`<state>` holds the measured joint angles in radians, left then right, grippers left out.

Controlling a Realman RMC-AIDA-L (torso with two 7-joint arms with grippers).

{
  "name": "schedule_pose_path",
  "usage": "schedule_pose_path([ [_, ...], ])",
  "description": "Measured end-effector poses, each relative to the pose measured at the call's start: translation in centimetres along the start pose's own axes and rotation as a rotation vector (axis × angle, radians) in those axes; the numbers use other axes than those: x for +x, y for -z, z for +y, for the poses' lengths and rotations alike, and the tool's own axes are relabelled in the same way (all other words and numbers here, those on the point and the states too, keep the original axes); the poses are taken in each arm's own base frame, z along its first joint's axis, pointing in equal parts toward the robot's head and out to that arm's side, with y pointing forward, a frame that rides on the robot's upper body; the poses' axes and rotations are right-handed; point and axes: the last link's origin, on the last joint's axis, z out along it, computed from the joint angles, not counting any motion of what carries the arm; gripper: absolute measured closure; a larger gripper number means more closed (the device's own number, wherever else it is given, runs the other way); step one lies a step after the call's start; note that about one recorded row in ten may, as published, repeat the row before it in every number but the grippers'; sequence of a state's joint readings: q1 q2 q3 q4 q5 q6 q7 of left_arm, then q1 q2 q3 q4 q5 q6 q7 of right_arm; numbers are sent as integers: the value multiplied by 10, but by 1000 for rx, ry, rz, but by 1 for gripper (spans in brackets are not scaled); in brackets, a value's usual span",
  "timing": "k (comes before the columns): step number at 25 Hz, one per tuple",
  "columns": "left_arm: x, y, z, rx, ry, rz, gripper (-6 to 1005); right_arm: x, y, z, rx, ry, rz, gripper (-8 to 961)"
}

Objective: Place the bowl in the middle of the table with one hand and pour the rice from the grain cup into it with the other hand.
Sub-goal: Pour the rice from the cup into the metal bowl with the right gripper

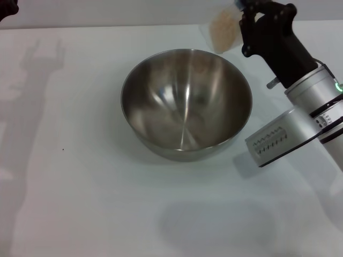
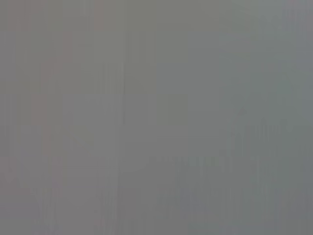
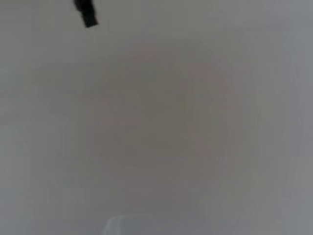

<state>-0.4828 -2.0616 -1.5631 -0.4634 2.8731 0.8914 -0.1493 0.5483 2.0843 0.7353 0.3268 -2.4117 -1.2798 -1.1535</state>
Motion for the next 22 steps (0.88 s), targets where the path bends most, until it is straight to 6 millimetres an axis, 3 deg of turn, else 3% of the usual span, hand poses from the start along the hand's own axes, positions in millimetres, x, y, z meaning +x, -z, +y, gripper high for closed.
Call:
schedule_pose_path([
  [22,0,0,2,-1,9,3,474,-14,-10,3,-35,314,-152,928],
])
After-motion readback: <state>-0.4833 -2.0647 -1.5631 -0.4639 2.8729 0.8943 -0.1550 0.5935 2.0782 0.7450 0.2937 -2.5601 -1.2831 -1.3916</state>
